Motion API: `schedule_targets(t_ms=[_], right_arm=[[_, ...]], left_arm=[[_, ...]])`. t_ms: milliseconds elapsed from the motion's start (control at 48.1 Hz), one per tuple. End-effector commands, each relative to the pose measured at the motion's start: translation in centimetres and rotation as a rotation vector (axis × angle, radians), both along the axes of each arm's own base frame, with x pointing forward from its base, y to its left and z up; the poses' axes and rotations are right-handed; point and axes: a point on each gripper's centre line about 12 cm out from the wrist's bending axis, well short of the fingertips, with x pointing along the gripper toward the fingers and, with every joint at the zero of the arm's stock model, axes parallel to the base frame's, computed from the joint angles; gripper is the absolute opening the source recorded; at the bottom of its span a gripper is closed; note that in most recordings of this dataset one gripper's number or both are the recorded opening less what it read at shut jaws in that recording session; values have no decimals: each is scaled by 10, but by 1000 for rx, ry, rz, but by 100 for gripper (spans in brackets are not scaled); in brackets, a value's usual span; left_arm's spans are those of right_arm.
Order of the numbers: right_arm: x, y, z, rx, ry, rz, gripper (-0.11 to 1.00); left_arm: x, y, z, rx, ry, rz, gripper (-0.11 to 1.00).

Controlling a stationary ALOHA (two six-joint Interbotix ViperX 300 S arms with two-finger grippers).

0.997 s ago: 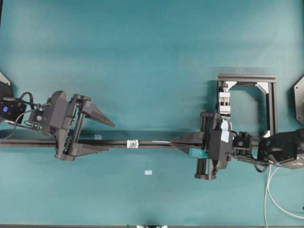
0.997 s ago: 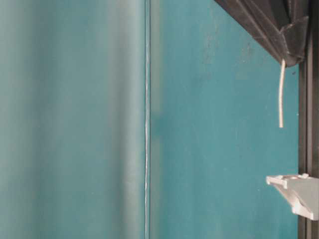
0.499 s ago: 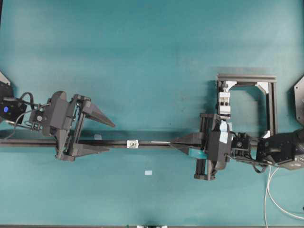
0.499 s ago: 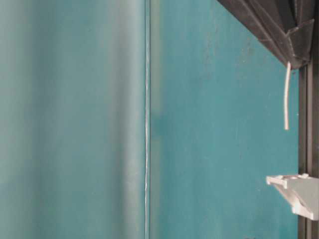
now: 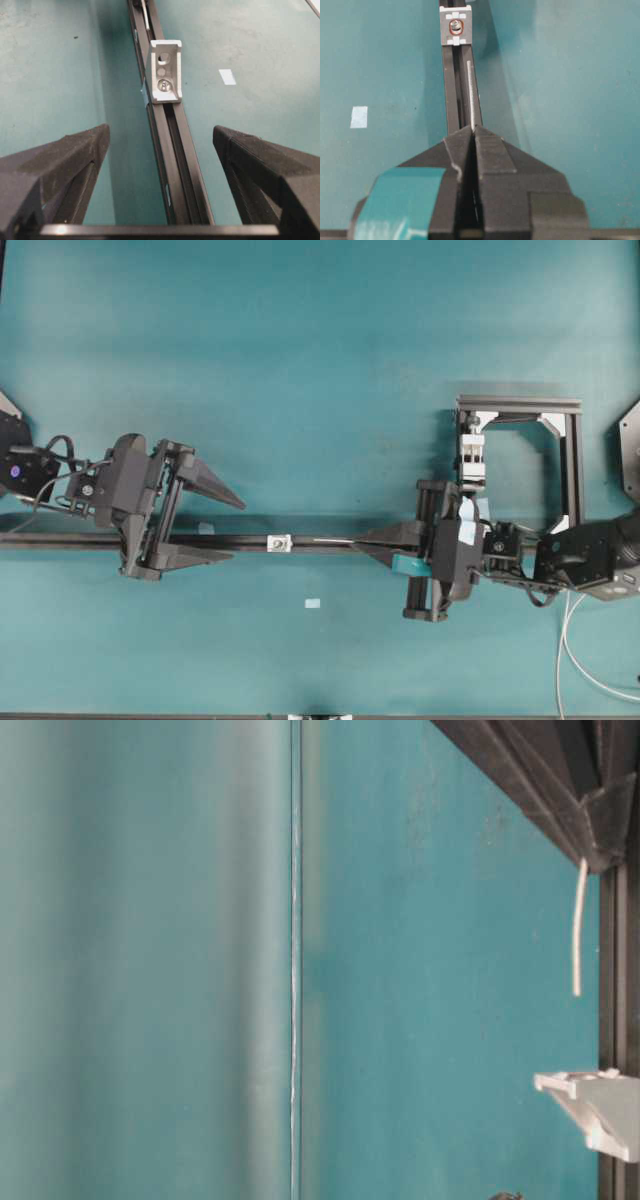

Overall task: Insert the wire into the hole on the left side and pull it with the left arm.
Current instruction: 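Push the wire tip leftward through the clip's hole with the right gripper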

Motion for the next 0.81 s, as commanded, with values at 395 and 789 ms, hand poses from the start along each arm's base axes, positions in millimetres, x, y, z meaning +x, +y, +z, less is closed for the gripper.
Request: schedule_targets(t_ms=[395,789], right_arm=[[11,4,7,18,-29,-7,3],[15,3,9,22,-28,-4,3]], left_arm=[[5,-2,6,-7,-27,0,58],[5,-1,7,-7,-27,3,58]])
